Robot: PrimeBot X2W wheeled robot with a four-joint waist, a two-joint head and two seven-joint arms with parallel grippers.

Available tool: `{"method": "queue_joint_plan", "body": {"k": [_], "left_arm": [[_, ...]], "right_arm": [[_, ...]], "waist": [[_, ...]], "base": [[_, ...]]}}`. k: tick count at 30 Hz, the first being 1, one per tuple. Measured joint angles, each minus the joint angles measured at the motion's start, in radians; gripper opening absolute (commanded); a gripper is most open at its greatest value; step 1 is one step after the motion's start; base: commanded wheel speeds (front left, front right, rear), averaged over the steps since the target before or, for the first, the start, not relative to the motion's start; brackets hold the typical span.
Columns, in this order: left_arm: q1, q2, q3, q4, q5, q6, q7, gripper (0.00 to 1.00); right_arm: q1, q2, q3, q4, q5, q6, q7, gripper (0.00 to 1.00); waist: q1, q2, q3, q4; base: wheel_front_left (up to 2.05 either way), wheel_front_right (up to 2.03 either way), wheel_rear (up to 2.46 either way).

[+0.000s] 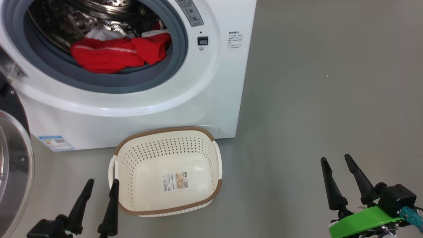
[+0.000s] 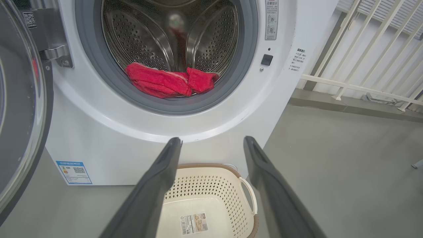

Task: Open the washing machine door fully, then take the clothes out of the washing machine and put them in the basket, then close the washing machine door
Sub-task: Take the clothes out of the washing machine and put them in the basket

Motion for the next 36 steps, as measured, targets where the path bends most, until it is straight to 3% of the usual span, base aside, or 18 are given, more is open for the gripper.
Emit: {"method": "queue_joint_plan", "body": {"k": [13,27,36], "left_arm": [[-0.022,0.003,0.004,0.0,0.035,0.0,0.0,1.0],[-0.029,0.001,-0.005,0.017,0.047,0.0,0.0,1.0],[-0.22,0.004,-0.035,0.133,0.079,0.0,0.0,1.0]], "right_arm": [[-0.007,0.004,0.0,0.0,0.0,0.0,0.0,1.0],[-0.01,0.005,0.006,0.0,0.0,0.0,0.0,1.0],[-0.068,0.02,0.028,-0.006,0.0,0.0,0.0,1.0]], "waist": [[0.0001,0.0,0.008,0.005],[0.0001,0.0,0.029,0.008],[0.0001,0.0,0.092,-0.008]], "base": [[1.19,-1.23,0.04],[0.12,-0.12,0.0],[0.0,0.0,0.0]]}}
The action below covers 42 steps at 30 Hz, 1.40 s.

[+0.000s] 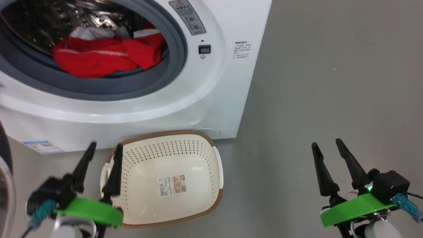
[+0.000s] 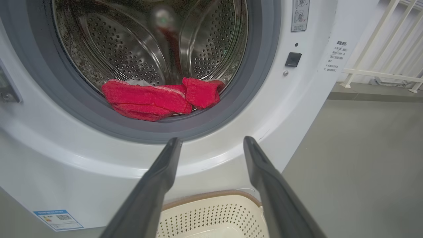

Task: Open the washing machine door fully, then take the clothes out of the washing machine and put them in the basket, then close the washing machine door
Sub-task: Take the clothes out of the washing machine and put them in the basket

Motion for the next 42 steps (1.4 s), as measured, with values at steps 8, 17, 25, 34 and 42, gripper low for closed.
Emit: {"method": "queue_joint_plan", "body": {"k": [8,17,25,34,42], "left_arm": [[-0.315,0.013,-0.031,0.246,0.031,0.0,0.0,1.0],[-0.674,0.039,-0.037,0.543,0.068,0.01,0.0,1.0],[-0.912,0.04,-0.044,0.733,0.096,0.064,0.0,1.0],[-1.053,0.052,-0.063,0.887,0.123,0.092,0.0,1.0],[-1.093,0.074,-0.073,0.974,0.123,0.092,0.015,1.0]], "right_arm": [[-0.058,0.008,0.007,-0.008,0.0,0.0,-0.002,1.0],[-0.116,0.015,0.026,-0.02,0.0,0.0,-0.002,1.0],[-0.163,0.016,0.035,-0.03,0.017,0.0,-0.003,1.0],[-0.209,0.017,0.067,-0.041,0.026,0.0,-0.003,1.0],[-0.226,0.017,0.074,-0.046,0.027,0.0,-0.003,1.0]], "waist": [[0.0,0.0,0.093,-0.025],[0.0,0.0,0.207,-0.064],[0.0,0.0,0.291,-0.089],[0.0,0.0,0.359,-0.111],[0.0,0.0,0.392,-0.135]], "base": [[0.0,0.0,0.0],[0.0,0.0,0.0],[0.0,0.0,0.0],[0.0,0.0,0.0],[0.0,0.0,0.0]]}}
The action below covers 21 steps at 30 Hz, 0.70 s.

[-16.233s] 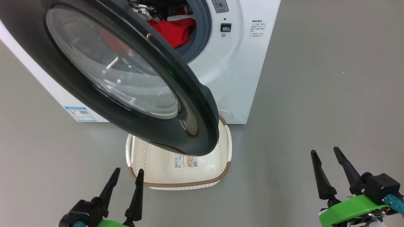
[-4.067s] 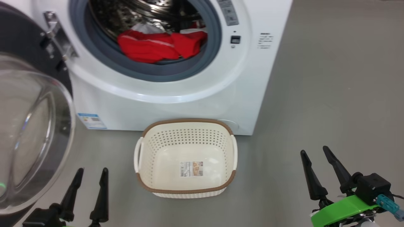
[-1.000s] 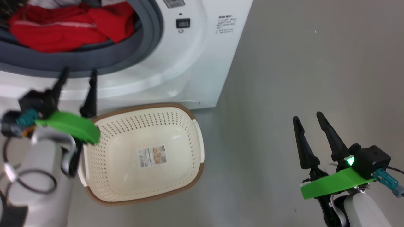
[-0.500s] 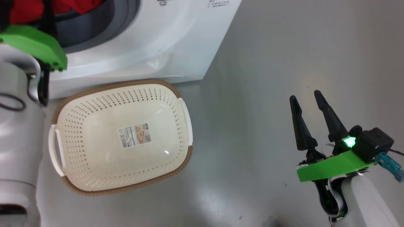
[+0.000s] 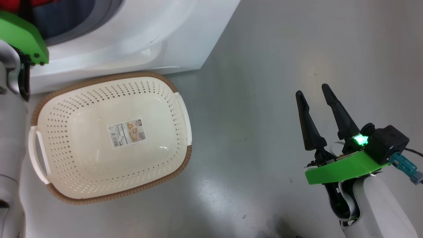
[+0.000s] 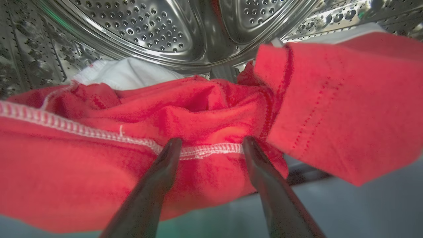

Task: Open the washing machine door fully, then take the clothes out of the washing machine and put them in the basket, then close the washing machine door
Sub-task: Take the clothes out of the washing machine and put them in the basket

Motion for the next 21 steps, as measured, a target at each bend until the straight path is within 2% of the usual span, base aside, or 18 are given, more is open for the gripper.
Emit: {"method": "queue_joint_plan", "body": {"k": [1,2,4,5,8,21], "left_arm": [[-0.002,0.001,-0.003,0.003,0.0,0.0,0.002,1.0],[-0.007,0.002,-0.007,0.007,0.0,-0.001,0.01,0.87],[-0.015,0.004,-0.017,0.013,0.002,-0.001,0.016,0.44],[-0.017,0.005,-0.021,0.015,0.002,-0.001,0.021,0.31],[-0.02,0.007,-0.027,0.022,0.006,-0.003,0.026,0.0],[-0.034,-0.009,-0.022,0.006,-0.022,-0.003,-0.007,0.0]], "right_arm": [[0.0,0.0,0.0,0.0,0.0,0.0,0.0,1.0],[0.0,0.0,0.0,-0.001,0.0,0.0,0.0,1.0],[-0.001,0.0,0.001,-0.002,0.0,0.0,0.0,1.0],[-0.001,0.0,0.001,-0.002,0.0,0.0,0.0,1.0],[-0.002,0.0,0.006,-0.003,0.0,0.0,0.0,1.0],[-0.023,0.0,0.002,-0.006,0.003,0.0,0.0,1.0]], "waist": [[0.0,0.0,0.003,-0.002],[0.0,0.0001,0.006,-0.003],[0.0,0.0,0.011,-0.005],[0.0,0.0,0.013,-0.006],[0.0,0.0,0.018,-0.008],[-0.0001,0.0,0.01,0.012]], "base": [[0.0,0.0,0.0],[0.0,0.0,0.0],[0.0,0.0,0.0],[0.0,0.0,0.0],[0.0,0.0,0.0],[0.0,0.0,0.0]]}}
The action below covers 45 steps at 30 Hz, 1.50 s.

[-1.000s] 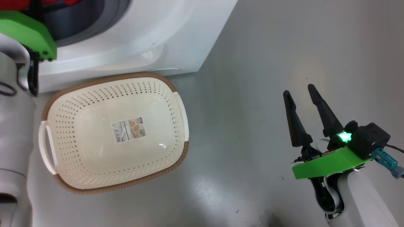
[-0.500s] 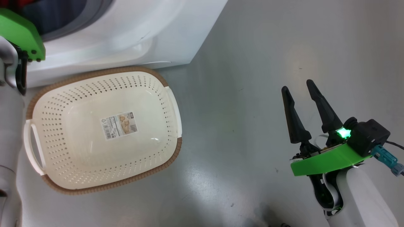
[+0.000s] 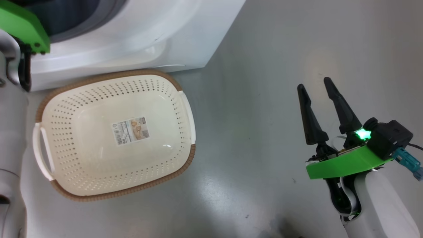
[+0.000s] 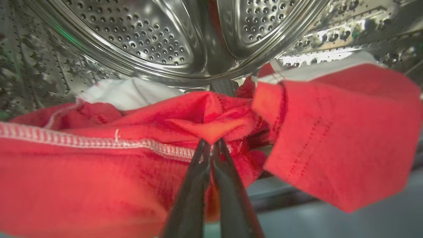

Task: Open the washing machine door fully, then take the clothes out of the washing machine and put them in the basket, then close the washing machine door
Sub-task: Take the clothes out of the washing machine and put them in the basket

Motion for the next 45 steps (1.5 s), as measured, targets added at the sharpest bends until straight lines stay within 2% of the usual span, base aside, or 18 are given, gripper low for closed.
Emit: {"method": "queue_joint_plan", "body": {"k": [5,13,17,24,30,45], "left_arm": [[0.054,-0.002,0.048,-0.174,-0.033,0.005,-0.007,0.0],[0.273,-0.04,0.162,-0.484,-0.036,0.015,-0.008,0.0],[0.404,-0.088,0.239,-0.672,-0.008,-0.014,-0.008,0.0],[0.569,-0.152,0.326,-0.92,0.046,-0.065,-0.008,0.0],[0.662,-0.184,0.362,-1.112,0.075,-0.081,-0.008,0.0],[0.742,-0.201,0.382,-1.513,0.082,-0.081,-0.012,0.0]], "right_arm": [[0.0,0.0,-0.013,0.0,0.0,0.0,0.0,1.0],[0.001,0.0,-0.018,0.003,-0.013,0.0,0.0,1.0],[0.007,-0.001,-0.019,0.006,-0.014,0.0,0.0,1.0],[0.009,-0.001,-0.019,0.006,-0.014,0.0,0.0,1.0],[0.01,-0.001,-0.019,0.006,-0.014,0.0,0.0,1.0],[0.011,-0.001,-0.019,0.005,-0.014,0.0,0.0,1.0]], "waist": [[0.0,0.0,-0.013,0.024],[0.0,0.0,-0.043,0.061],[0.0,0.0,-0.063,0.077],[0.0,0.0,-0.078,0.087],[0.0,0.0,-0.085,0.091],[0.0,0.0,-0.085,0.097]], "base": [[0.0,0.0,0.0],[0.0,0.0,0.0],[0.0,0.0,0.0],[0.0,0.0,0.0],[0.0,0.0,0.0],[0.0,0.0,0.0]]}}
